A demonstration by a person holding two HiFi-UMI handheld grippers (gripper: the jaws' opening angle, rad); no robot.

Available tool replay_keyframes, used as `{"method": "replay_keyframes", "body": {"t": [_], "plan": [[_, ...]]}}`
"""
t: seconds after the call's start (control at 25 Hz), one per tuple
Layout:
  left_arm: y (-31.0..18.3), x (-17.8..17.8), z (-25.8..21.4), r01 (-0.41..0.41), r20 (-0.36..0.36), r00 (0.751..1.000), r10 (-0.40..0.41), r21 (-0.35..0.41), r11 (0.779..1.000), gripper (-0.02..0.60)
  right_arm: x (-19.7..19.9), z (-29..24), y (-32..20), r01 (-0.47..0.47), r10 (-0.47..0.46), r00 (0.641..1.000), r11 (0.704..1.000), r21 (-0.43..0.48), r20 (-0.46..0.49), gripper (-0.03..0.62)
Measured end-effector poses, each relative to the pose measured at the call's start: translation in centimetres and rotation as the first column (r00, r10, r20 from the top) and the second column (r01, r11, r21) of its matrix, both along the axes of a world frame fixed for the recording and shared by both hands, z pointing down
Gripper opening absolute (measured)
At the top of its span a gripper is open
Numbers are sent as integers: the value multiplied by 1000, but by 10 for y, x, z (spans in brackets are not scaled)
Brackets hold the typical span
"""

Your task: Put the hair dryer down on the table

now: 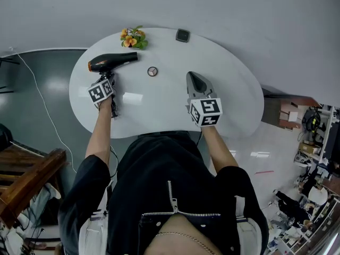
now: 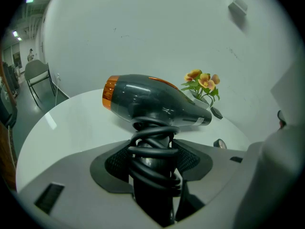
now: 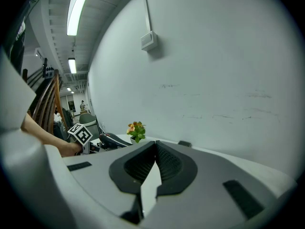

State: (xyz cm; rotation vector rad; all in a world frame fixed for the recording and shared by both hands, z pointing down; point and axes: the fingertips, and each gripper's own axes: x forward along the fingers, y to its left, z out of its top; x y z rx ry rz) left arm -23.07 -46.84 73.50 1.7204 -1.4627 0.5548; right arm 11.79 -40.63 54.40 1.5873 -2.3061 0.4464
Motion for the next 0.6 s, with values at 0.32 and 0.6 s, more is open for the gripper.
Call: {"method": "replay_keyframes", "body": {"t": [0.32, 0.6], "plan": [[4, -2, 7, 17, 35, 999, -17, -20, 1000, 264, -1, 0, 4, -2, 2, 1000, 1000, -3, 6, -3], [6, 0, 2, 29, 28, 999, -29, 16, 999, 264, -7, -3, 11, 12, -12, 1000, 1000, 3, 12, -3]]}}
